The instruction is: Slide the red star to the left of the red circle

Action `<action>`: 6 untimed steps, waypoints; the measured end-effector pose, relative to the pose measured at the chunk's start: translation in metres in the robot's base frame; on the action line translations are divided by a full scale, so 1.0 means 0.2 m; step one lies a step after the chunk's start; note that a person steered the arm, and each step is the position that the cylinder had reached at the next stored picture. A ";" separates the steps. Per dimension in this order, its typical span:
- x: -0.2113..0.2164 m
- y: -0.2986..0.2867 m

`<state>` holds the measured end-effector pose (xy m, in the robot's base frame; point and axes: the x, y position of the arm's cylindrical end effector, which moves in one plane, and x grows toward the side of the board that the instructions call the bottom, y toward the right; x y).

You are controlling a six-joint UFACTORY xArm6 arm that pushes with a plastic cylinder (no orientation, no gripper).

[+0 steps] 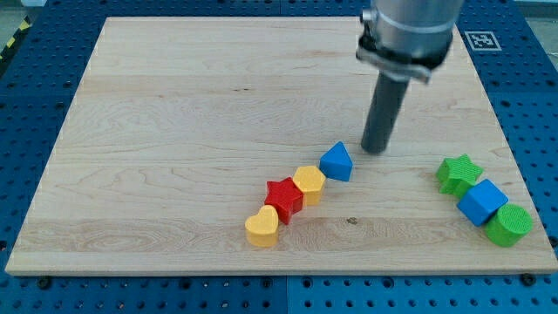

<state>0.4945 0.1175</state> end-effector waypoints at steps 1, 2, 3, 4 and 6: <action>0.33 0.00; 0.61 -0.05; 0.60 -0.27; 0.60 -0.29; 0.45 -0.52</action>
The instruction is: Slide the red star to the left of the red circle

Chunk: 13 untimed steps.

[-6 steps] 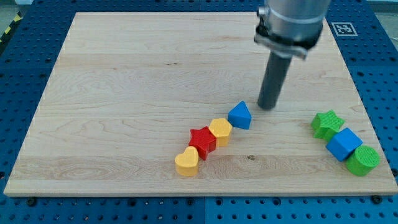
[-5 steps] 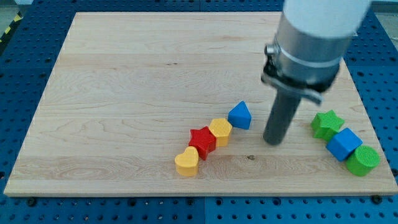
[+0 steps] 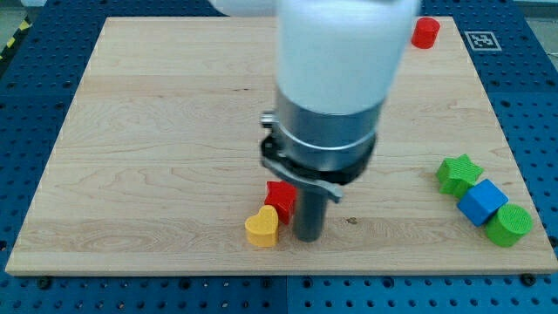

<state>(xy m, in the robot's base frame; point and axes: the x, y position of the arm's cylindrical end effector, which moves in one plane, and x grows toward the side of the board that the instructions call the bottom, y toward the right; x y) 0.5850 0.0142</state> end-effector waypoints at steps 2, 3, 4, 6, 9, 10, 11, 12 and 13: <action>-0.14 -0.22; -0.15 -0.22; -0.20 -0.22; -0.53 -0.22; -0.46 -0.17; -0.47 -0.15; -0.53 -0.10; -0.55 -0.07; -0.55 -0.07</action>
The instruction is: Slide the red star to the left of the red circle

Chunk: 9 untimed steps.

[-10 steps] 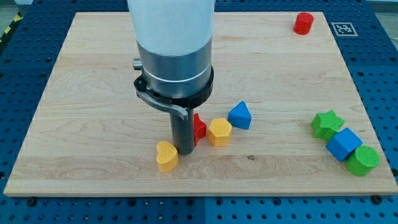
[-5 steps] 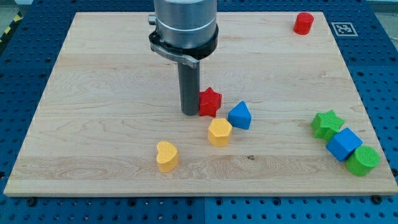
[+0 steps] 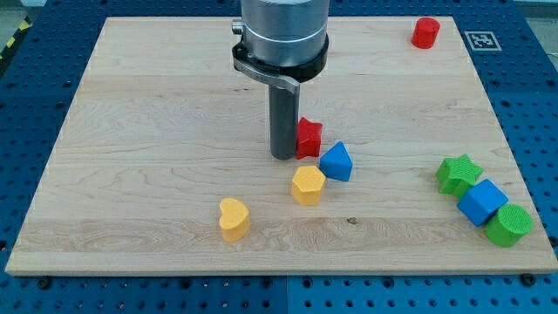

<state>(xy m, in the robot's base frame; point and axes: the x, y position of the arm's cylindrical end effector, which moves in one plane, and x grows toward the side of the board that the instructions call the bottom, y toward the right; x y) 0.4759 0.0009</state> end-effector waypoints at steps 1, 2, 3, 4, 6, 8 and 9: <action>0.00 0.05; -0.04 0.17; -0.14 0.27; -0.23 0.40; -0.34 0.74; -0.49 1.08; -0.60 1.13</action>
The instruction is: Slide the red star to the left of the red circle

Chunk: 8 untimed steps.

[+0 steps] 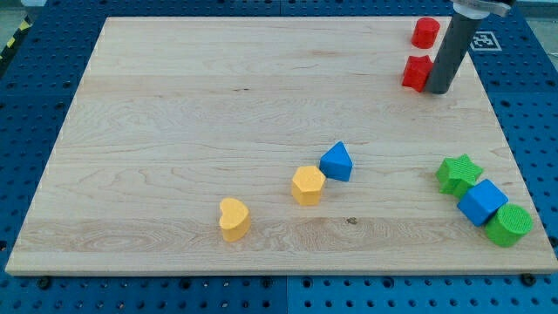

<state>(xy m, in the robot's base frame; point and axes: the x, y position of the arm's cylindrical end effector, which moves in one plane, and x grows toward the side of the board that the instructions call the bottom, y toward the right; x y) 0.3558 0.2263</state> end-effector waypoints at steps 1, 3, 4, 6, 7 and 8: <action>-0.02 -0.06; -0.07 -0.27; -0.21 -0.27; -0.37 -0.27; -0.48 -0.27; -0.56 -0.27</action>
